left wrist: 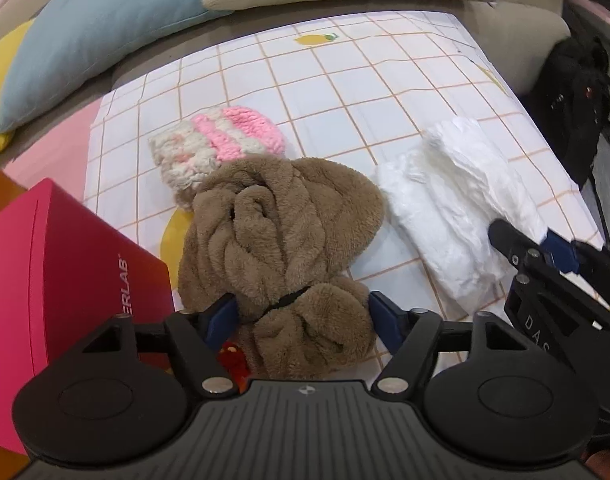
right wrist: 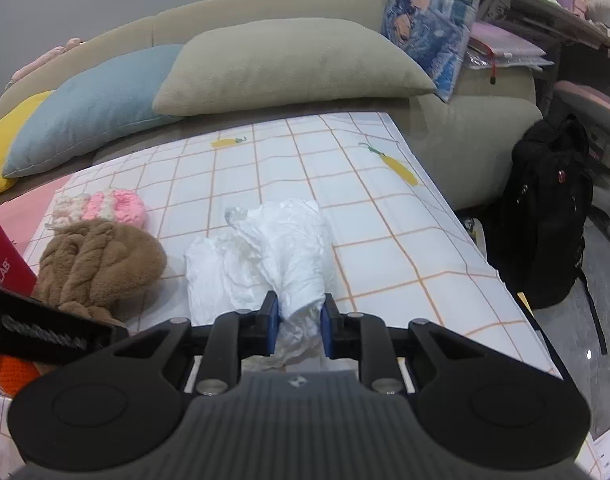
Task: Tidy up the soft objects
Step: 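Grasp the brown towel with the left tool while the right tool grasps the white cloth, then carry the towel and white cloth over the box and open both tools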
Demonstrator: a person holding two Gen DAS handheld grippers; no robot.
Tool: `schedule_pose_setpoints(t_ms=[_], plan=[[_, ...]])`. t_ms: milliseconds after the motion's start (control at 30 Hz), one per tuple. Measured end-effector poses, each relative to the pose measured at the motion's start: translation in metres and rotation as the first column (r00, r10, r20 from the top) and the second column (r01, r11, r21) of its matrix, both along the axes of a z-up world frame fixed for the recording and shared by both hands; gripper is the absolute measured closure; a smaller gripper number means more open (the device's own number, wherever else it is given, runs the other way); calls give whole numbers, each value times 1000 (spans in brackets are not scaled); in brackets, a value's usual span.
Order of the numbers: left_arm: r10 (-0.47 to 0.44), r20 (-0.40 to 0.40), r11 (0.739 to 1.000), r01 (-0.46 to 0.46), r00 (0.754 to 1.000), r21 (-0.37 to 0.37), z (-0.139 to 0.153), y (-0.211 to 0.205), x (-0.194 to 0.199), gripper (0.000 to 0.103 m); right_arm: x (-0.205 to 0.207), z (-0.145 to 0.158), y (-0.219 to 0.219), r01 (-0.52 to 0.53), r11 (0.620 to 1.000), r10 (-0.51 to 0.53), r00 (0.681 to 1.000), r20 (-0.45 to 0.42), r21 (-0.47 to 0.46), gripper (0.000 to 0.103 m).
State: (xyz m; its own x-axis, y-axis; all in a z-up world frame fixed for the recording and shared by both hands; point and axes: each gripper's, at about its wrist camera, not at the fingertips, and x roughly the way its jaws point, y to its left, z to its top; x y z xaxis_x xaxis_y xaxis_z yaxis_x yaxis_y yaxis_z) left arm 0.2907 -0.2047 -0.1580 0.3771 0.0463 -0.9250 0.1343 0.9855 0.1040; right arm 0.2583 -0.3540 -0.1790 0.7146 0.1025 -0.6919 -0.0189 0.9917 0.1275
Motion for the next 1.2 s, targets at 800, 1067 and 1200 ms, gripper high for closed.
schedule_pose_setpoints(t_ms=[800,1067,1200], plan=[[-159,210,935,215,965,-282,94,42,-88,79,-84,71,6,98,984,-122,980,159,151,84],[-142,256,909,228,956,-348,116,87,-141,79,-137,93,21,184,962,-207,973,99,200,84],[-87,276,898,195,957,-395,124,119,-168,79,-158,98,33,197,961,-212,975,60,192,84]])
